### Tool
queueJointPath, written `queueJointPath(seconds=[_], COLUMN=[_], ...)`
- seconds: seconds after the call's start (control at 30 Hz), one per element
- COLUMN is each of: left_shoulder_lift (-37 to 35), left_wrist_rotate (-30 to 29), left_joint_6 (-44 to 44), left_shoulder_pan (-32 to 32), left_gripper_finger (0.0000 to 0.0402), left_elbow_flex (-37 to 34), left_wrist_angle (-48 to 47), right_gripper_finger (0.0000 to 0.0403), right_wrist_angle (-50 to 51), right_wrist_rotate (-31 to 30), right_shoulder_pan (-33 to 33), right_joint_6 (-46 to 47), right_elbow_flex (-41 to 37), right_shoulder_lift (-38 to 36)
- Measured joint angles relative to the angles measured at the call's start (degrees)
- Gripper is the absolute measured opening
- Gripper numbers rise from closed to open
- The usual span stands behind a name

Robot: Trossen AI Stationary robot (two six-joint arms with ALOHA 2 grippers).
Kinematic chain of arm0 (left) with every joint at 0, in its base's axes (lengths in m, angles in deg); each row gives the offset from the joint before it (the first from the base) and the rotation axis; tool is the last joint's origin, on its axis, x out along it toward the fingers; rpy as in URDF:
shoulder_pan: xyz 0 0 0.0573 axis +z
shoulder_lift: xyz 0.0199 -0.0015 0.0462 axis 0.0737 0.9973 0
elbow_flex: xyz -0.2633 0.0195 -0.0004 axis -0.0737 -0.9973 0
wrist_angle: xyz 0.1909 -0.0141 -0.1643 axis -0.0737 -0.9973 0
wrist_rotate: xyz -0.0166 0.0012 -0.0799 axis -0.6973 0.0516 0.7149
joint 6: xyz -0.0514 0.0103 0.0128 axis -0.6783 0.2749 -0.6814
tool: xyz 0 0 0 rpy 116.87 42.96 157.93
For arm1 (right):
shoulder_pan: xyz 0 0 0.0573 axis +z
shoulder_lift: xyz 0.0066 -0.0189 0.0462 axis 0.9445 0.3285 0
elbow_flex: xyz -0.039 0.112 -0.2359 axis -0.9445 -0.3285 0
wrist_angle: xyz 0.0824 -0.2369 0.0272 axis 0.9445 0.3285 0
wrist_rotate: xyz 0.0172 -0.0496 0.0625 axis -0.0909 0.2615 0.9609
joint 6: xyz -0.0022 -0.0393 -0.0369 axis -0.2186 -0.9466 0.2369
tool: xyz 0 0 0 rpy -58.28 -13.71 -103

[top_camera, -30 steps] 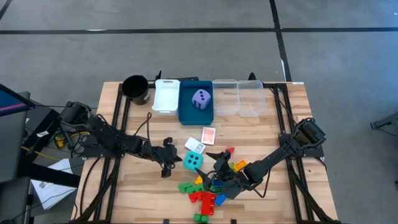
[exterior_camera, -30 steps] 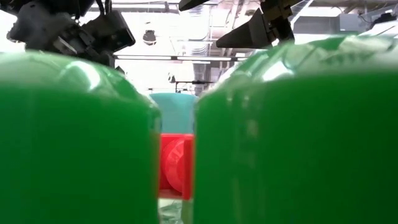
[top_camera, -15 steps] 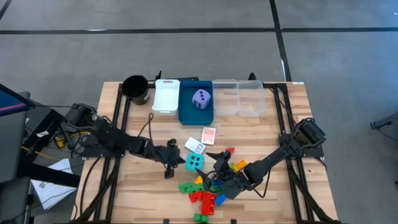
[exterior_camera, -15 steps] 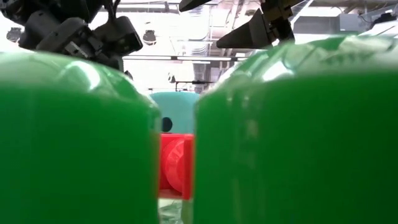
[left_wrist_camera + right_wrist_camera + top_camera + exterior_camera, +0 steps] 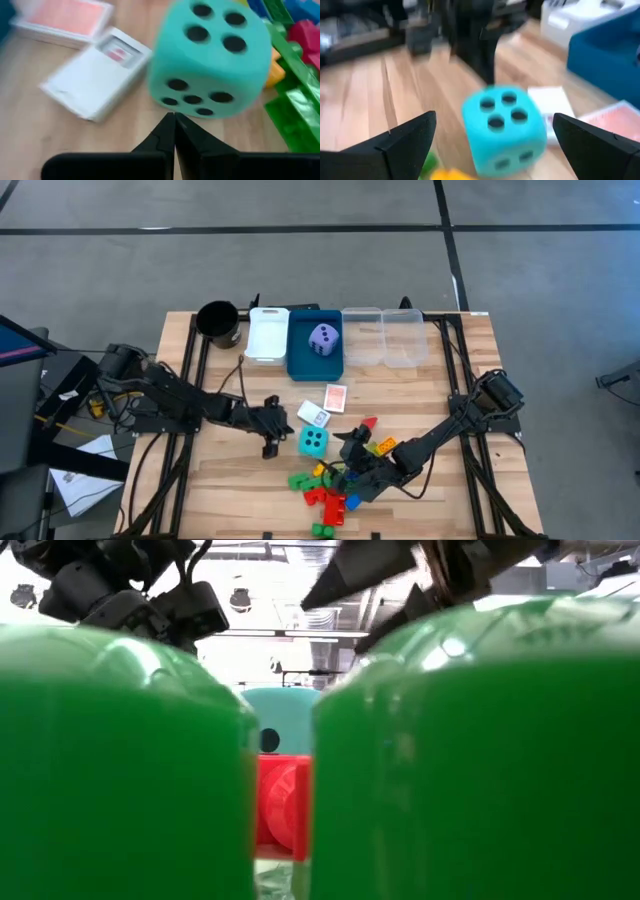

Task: Pick & Place Toys
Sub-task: Put the blue dice into the blue bin

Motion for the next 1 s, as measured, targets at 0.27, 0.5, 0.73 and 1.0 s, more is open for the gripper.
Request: queueJointPath(seconds=[0.27, 0.5, 0.73, 1.0], left_shoulder_lift=[-9.5, -12.8, -12.7, -12.7], left_wrist_rotate=[-3.7, -3.8, -3.9, -3.9], left_joint_6=[1.9, 3.4, 3.5, 3.5], left_shoulder_pan=[0.6, 0.6, 0.6, 0.6], left_gripper_finger=[0.0, 0.0, 0.0, 0.0], left_elbow_flex=[0.0, 0.0, -0.1, -0.2], left_wrist_angle=[-8.7, -9.9, -11.8, -12.8], right_gripper_finger=[0.0395, 0.0395, 0.0395, 0.0395], right_wrist_angle=[3.7, 5.9, 4.2, 0.1], right_wrist_rotate=[1.4, 1.9, 5.5, 11.0], right_shoulder_pan=[-0.3, -1.1, -4.0, -7.8], right_joint_6=[-0.3, -2.8, -4.8, -9.8], right_elbow_flex=[0.0, -0.1, 0.0, -0.2], right_shoulder_lift=[0.0, 1.2, 4.3, 7.6])
